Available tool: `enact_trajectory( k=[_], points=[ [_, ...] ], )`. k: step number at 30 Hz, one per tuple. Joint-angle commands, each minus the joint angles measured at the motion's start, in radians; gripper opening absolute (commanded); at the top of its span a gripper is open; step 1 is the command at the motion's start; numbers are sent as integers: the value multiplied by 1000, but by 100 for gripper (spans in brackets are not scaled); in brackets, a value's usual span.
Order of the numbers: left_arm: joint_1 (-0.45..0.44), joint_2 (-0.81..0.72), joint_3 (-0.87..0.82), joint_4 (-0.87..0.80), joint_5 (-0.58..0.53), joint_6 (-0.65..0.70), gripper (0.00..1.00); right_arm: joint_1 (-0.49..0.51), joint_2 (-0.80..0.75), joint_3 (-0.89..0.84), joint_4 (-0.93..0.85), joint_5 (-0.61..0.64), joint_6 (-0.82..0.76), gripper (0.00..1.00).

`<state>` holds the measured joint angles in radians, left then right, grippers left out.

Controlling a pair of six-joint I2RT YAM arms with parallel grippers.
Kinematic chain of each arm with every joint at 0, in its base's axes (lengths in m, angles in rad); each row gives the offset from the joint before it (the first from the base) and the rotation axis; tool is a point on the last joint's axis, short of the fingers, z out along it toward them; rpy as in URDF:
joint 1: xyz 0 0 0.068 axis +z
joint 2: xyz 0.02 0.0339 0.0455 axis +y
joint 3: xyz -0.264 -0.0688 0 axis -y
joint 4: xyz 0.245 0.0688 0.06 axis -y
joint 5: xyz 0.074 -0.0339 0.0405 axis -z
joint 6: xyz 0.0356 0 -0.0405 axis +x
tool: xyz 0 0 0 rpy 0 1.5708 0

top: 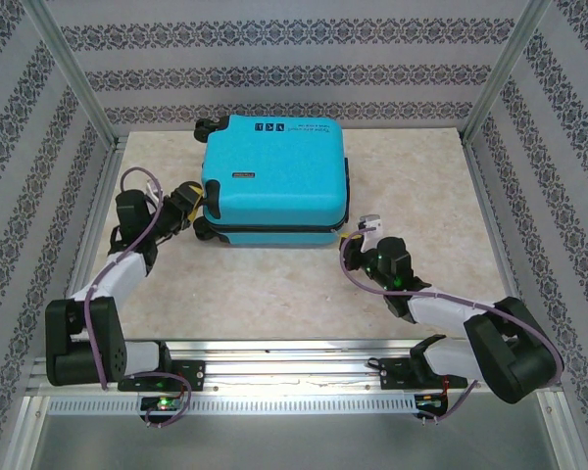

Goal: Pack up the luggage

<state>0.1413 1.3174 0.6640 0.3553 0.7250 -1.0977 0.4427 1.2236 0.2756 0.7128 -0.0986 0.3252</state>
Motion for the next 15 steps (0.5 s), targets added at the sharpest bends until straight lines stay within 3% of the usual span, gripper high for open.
enact_trajectory(
  k=[1,4,11,15],
  points=[
    [42,38,74,-112,-9,266,10,-48,-40,7,-50,146,-7,0],
    [65,65,112,-159,14,319,9,-54,-49,12,-69,143,-13,0],
    [130,154,190,-184,184,382,7,-74,-13,26,-63,154,-14,0],
    [158,181,212,-215,203,414,5,-92,10,50,-62,147,-23,0]
  ],
)
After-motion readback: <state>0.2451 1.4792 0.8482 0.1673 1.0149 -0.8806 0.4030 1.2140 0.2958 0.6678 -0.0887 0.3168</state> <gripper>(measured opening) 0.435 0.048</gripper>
